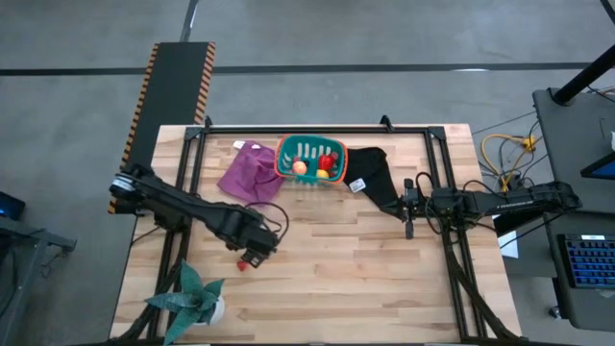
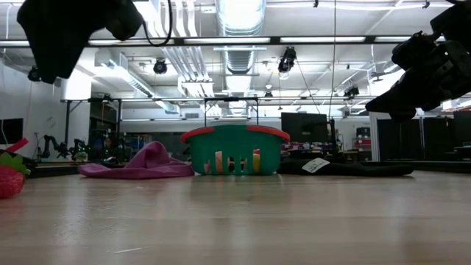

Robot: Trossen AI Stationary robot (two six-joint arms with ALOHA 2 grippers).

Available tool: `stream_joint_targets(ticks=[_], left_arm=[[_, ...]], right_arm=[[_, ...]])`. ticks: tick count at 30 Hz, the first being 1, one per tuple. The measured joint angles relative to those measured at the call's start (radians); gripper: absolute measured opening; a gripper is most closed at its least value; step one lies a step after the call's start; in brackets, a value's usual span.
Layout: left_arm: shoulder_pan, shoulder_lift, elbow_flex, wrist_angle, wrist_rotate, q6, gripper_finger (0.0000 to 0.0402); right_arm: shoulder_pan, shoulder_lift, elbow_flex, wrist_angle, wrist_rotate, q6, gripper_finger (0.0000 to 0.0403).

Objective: Pick and placing Produce into tupperware
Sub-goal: Put the red strawberry into the blue bin

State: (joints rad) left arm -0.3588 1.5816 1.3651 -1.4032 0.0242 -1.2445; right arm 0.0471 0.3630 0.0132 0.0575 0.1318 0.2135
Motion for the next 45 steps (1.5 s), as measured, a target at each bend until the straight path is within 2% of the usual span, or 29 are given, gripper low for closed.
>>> stream_joint_targets(ticks=[8, 25, 45], left_arm=[[-0.002, 0.063, 0.063, 0.003, 0.046, -0.175, 0.0276], [-0.051, 0.156, 0.051, 0.029, 0.068, -0.557, 0.0276], [-0.078, 0.319, 0.047, 0.087, 0.133, -0.765, 0.0276]], right_arm=[[0.000, 0.000, 0.000, 0.000, 0.000, -0.004, 0.0009], [0.000, 0.000, 0.000, -0.001, 0.000, -0.118, 0.0009], [0.000, 0.000, 0.000, 0.000, 0.000, -0.101, 0.0009]])
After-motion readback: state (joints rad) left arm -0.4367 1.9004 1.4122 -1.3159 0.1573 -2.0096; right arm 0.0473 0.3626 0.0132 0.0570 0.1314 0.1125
